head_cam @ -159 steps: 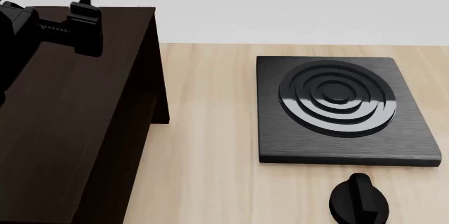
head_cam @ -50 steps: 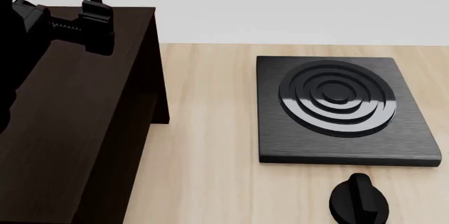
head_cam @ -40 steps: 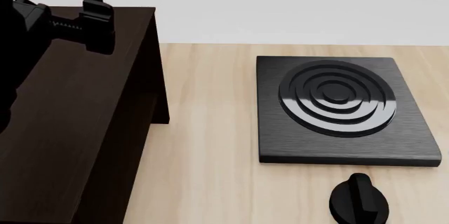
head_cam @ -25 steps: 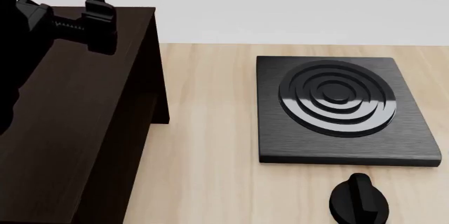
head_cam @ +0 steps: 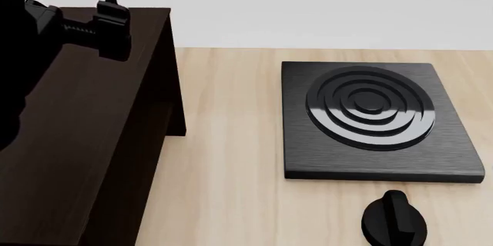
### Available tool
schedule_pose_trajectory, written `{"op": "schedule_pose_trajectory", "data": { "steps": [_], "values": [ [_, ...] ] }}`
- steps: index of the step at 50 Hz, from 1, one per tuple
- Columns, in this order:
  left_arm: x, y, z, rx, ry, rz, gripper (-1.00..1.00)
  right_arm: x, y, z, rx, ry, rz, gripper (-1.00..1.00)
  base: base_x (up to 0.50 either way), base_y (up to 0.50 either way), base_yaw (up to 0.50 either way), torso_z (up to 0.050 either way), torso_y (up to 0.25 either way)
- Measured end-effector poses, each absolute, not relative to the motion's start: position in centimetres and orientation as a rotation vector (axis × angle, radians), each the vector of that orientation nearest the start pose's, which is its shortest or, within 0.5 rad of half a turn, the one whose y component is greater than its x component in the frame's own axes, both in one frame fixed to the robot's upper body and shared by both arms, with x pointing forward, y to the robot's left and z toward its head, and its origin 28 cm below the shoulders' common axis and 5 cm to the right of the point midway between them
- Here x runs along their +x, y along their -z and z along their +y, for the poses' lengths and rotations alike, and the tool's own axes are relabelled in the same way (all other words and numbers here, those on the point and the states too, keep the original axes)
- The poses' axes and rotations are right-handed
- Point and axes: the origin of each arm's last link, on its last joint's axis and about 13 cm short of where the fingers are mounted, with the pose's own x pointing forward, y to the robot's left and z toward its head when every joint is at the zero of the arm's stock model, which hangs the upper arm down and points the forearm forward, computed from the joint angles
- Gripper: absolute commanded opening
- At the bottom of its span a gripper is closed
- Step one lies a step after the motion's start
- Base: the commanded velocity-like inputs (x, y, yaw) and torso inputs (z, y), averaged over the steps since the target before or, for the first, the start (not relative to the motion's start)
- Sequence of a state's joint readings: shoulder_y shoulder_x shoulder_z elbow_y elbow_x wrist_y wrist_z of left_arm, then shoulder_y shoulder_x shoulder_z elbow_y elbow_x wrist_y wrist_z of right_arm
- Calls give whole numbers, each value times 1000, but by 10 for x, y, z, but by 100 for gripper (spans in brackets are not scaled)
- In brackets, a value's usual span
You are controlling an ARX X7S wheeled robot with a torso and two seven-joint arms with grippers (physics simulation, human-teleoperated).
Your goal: Put the frying pan under the cabinet shelf.
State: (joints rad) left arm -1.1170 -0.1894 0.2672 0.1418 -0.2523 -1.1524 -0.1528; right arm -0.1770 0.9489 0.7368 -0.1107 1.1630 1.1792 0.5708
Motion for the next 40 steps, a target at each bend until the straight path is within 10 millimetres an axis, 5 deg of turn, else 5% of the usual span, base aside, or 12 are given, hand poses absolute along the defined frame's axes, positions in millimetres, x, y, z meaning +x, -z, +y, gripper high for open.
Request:
{"op": "schedule_pose_trajectory", "data": {
  "steps": [40],
  "values": [
    [332,-285,202,232,30,-57,100,121,-102,-345,154,743,804,100,0,0,0,0,0]
  ]
}}
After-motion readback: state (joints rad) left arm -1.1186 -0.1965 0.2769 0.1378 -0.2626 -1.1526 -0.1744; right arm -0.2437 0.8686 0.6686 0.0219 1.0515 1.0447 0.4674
